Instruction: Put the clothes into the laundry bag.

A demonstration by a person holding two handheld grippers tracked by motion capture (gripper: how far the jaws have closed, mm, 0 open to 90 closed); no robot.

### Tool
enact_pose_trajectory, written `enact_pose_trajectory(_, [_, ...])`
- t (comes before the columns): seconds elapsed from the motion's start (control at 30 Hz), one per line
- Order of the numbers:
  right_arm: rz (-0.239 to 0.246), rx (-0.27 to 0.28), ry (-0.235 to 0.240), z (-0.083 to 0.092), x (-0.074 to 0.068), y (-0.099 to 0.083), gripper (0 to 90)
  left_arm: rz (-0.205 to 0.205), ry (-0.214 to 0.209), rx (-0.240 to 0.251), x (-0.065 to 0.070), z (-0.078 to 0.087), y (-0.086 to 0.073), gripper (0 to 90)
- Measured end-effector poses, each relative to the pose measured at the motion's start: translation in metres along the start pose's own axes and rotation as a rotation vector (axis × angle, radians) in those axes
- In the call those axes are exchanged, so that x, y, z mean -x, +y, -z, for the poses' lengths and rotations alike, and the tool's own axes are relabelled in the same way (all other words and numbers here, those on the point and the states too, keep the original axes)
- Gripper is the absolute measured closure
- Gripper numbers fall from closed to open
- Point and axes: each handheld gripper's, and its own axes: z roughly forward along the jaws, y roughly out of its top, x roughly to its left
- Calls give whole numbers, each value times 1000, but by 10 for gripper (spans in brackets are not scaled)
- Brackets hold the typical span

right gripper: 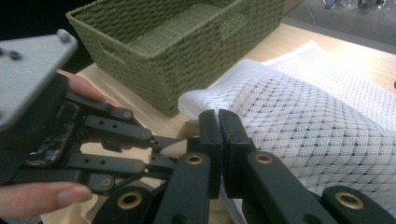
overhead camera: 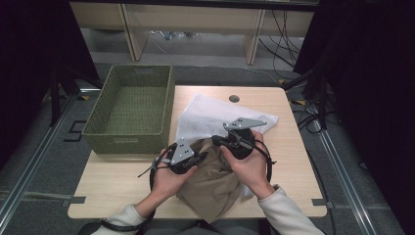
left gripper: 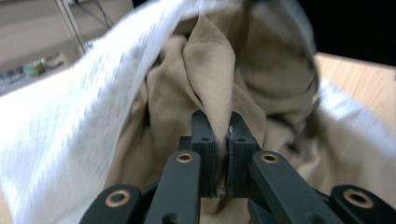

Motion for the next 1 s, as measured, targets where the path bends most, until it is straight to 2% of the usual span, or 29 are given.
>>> enact_pose_trajectory(0.1, [-1,16,8,3,-2,2,900,-27,21,31,5,-2,11,851])
enact_pose_trajectory(0.13, [-14,15,1,5,-3,2,900,-36,28,37,7,-5,13,851])
enact_pose_trajectory(0.2, [11,33,-1,7,-3,4,900,-52,61,34,7,-12,16,850])
enact_pose_trajectory(0.27, [3,42,12,7,-4,4,900,-87,114,14,3,-25,13,847])
enact_pose_trajectory(0.37, [17,47,8,6,-2,4,900,-95,180,-31,-7,-46,3,843])
enact_pose_trajectory(0.4, [19,43,8,6,-2,4,900,-95,196,-34,-9,-52,0,840])
enact_pose_trajectory(0.43, [-16,34,-6,7,-4,3,900,-102,212,-44,-11,-58,-4,836])
enact_pose_trajectory(0.5, [-5,24,-3,5,1,2,900,-110,236,-59,-13,-65,-9,822])
enact_pose_trajectory(0.53, [-23,14,-3,4,1,1,900,-119,242,-69,-14,-67,-10,813])
enact_pose_trajectory(0.57, [-17,10,-6,3,3,1,900,-118,249,-67,-14,-70,-11,806])
enact_pose_trajectory(0.63, [-11,10,-7,1,5,0,900,-108,243,-84,-15,-72,-14,774])
enact_pose_trajectory(0.7, [-18,6,-11,1,6,0,900,-120,240,-86,-16,-72,-15,732])
enact_pose_trajectory(0.8, [-32,-1,-22,2,9,-1,900,-113,203,-89,-16,-65,-17,612])
enact_pose_trajectory(0.83, [-20,2,-25,3,10,0,900,-105,188,-100,-16,-60,-17,562])
enact_pose_trajectory(0.87, [-37,8,-27,2,10,-1,900,-90,179,-91,-16,-55,-16,529])
enact_pose_trajectory(0.93, [-32,2,-28,3,11,0,900,-86,167,-83,-16,-43,-15,454])
enact_pose_trajectory(1.0, [-35,1,-29,3,12,-1,900,-64,156,-68,-16,-30,-14,408])
